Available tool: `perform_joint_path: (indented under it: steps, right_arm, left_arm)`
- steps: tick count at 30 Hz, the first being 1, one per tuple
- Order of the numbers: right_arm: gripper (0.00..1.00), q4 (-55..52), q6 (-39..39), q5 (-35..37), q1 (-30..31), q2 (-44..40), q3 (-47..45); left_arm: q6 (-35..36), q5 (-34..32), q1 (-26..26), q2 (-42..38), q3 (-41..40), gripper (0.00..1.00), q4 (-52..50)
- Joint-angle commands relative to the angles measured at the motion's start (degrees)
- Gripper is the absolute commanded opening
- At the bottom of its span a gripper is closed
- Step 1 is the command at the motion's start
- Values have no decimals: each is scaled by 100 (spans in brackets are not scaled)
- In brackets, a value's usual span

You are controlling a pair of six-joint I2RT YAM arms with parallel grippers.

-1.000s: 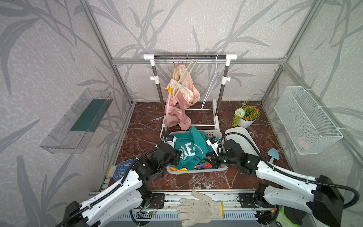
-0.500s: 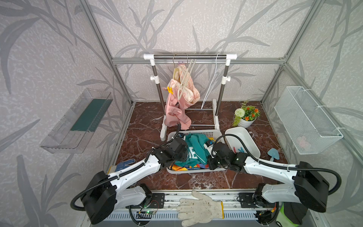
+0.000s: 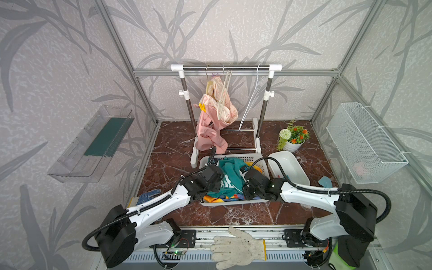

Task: Remove the clothespins securing jackets to the hanger
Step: Adjust the jacket in the basket.

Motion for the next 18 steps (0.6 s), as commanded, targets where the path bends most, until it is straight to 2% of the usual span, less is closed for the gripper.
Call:
perform_joint_path:
  steps: [1, 7, 11, 18]
  right_arm:
    - [3, -732, 53, 341, -45, 120, -35]
    - [9, -894, -104, 381, -45, 27, 78]
    - [25, -926, -246, 447, -45, -226, 138]
    - [57, -891, -359, 461, -46, -699, 153]
  left_arm:
    - [143, -147, -53, -677, 20, 48, 42]
    - [192, -577, -115, -1883, 117, 64, -303]
    - [327, -869, -128, -2522, 262, 67, -517]
    - [731, -1280, -158, -2931, 792, 69, -799]
